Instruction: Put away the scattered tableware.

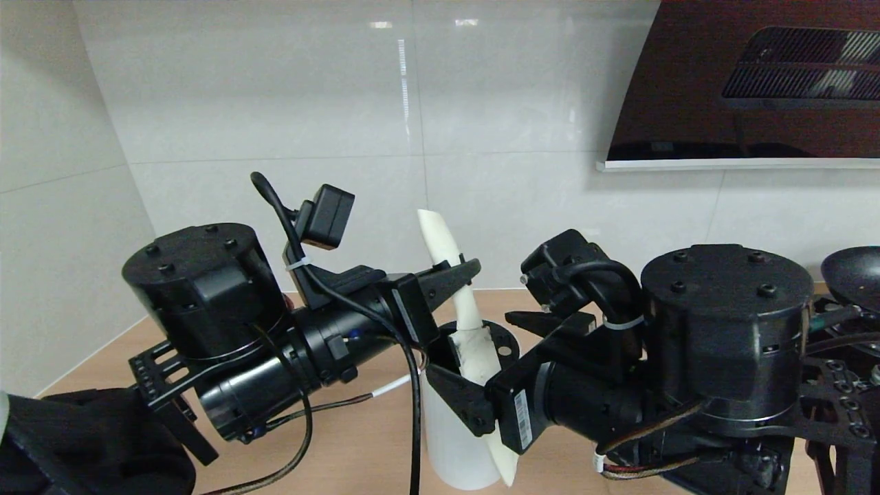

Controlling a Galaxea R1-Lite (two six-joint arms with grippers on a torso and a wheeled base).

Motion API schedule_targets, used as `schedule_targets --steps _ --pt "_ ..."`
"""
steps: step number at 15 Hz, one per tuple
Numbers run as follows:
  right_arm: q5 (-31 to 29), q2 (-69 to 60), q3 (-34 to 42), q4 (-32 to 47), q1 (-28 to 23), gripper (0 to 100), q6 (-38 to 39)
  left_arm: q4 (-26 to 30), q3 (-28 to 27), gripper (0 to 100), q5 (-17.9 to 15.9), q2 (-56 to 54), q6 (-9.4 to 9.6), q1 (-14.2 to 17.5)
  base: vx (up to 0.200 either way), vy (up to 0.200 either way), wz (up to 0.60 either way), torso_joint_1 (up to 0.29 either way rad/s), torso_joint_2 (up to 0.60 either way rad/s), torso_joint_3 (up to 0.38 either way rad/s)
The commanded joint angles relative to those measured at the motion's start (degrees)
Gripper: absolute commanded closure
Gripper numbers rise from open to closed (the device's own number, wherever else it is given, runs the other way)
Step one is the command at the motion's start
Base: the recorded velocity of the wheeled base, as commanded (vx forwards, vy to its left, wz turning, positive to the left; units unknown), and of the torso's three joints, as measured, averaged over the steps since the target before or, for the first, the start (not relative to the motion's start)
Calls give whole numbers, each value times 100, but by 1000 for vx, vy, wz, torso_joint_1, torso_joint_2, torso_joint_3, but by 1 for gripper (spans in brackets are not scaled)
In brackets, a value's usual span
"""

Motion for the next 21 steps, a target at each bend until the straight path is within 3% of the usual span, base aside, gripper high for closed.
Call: schedule_targets --steps 1,2,4,5,6,8,9,11,13,15,21 --pt "-28 -128 20 -5 -66 0 -10 23 -154 100 163 -25 82 6 0 0 0 0 0 0" --pt "-46 -348 38 -5 -295 0 -19 128 -356 100 453 -51 205 77 0 0 0 0 0 0" --pt "-46 -726 64 30 -831 0 -28 1112 -1121 100 1183 -288 548 314 0 0 0 0 0 0" --pt "-37 -928 46 47 -1147 0 -28 1754 -1648 100 1772 -315 733 376 0 0 0 0 0 0" --pt "-19 -1042 38 56 -1314 0 -28 2009 -1938 100 2088 -306 891 437 0 0 0 0 0 0" --pt "7 -1174 20 65 -1560 0 -45 2185 -2290 100 2325 -271 1234 464 0 0 0 0 0 0" --pt "7 -1174 3 91 -1648 0 -45 2185 -2334 100 2519 -262 1603 464 0 0 0 0 0 0" --pt "7 -1113 -41 91 -1666 0 -45 2150 -2299 100 3064 -165 1972 323 0 0 0 0 0 0" --pt "7 -990 -41 91 -1727 0 -45 2132 -2202 100 3820 -60 2016 -90 0 0 0 0 0 0" --pt "7 -919 -41 83 -1727 0 -45 2132 -2140 100 3934 37 2007 -292 0 0 0 0 0 0" --pt "7 -849 -24 83 -1727 0 -45 1719 -2132 100 4171 802 2016 -319 0 0 0 0 0 0"
